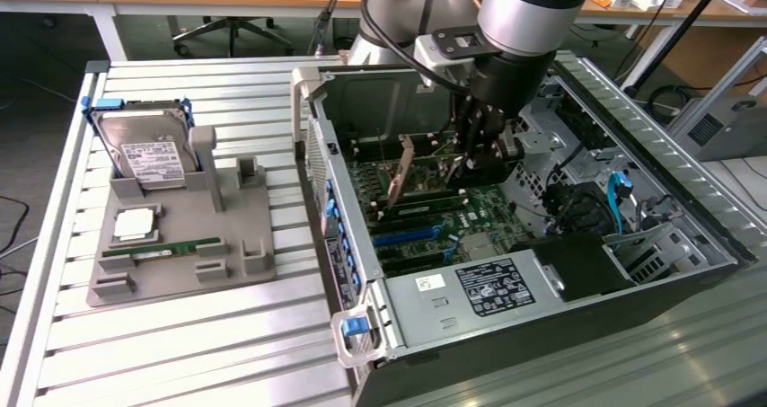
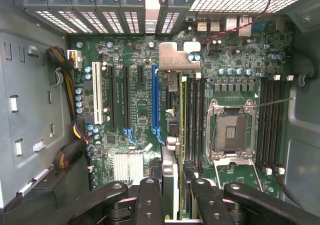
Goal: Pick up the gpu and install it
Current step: 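Insert the gpu into the slot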
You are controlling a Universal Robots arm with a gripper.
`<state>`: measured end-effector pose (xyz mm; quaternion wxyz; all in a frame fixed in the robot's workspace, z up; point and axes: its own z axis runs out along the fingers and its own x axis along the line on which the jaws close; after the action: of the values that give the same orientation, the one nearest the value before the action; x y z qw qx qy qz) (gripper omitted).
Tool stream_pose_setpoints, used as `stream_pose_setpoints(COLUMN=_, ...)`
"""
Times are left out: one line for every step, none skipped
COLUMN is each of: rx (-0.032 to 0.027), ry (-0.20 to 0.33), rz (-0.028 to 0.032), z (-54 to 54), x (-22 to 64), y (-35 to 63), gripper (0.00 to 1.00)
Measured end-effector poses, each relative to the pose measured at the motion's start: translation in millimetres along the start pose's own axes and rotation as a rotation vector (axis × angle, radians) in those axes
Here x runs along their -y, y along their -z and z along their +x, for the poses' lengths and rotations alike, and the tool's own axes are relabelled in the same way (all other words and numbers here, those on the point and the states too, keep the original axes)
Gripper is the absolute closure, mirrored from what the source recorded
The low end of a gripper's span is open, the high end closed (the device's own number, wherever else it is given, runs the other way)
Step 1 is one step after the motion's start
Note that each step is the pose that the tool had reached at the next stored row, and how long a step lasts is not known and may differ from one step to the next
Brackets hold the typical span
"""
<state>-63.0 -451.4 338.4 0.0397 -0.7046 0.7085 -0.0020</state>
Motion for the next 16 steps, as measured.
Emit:
stream_pose_setpoints(rx=0.0000, ry=0.000, rz=0.0000, z=0.2, x=0.0, y=0.0, gripper=0.73)
stream_pose_setpoints(rx=-0.0001, ry=0.000, rz=0.0000, z=0.3, x=0.0, y=0.0, gripper=0.73)
stream_pose_setpoints(rx=0.0000, ry=0.000, rz=0.0000, z=0.4, x=-0.1, y=-0.1, gripper=0.73)
stream_pose_setpoints(rx=0.0000, ry=0.000, rz=0.0000, z=0.6, x=-0.1, y=-0.1, gripper=0.73)
stream_pose_setpoints(rx=0.0000, ry=0.000, rz=0.0000, z=0.9, x=-0.1, y=-0.2, gripper=0.73)
stream_pose_setpoints(rx=0.0001, ry=0.000, rz=0.0000, z=1.1, x=-0.1, y=-0.2, gripper=0.73)
stream_pose_setpoints(rx=0.0000, ry=0.000, rz=0.0000, z=1.7, x=-0.2, y=-0.3, gripper=0.73)
stream_pose_setpoints(rx=0.0000, ry=0.000, rz=0.0000, z=2.3, x=-0.2, y=-0.4, gripper=0.73)
stream_pose_setpoints(rx=0.0000, ry=0.000, rz=0.0000, z=2.5, x=-0.2, y=-0.4, gripper=0.73)
stream_pose_setpoints(rx=0.0000, ry=0.000, rz=0.0000, z=2.6, x=-0.2, y=-0.4, gripper=0.73)
stream_pose_setpoints(rx=0.0000, ry=0.000, rz=0.0000, z=2.9, x=-0.2, y=-0.5, gripper=0.73)
stream_pose_setpoints(rx=0.0000, ry=0.000, rz=0.0000, z=3.0, x=-0.3, y=-0.5, gripper=0.73)
stream_pose_setpoints(rx=0.0001, ry=0.000, rz=0.0000, z=3.2, x=-0.3, y=-0.5, gripper=0.73)
stream_pose_setpoints(rx=0.0000, ry=0.000, rz=0.0000, z=3.3, x=-0.3, y=-0.5, gripper=0.73)
stream_pose_setpoints(rx=0.0000, ry=0.000, rz=0.0000, z=3.4, x=-0.3, y=-0.5, gripper=0.73)
stream_pose_setpoints(rx=0.0000, ry=0.000, rz=0.0000, z=3.5, x=-0.3, y=-0.5, gripper=0.73)
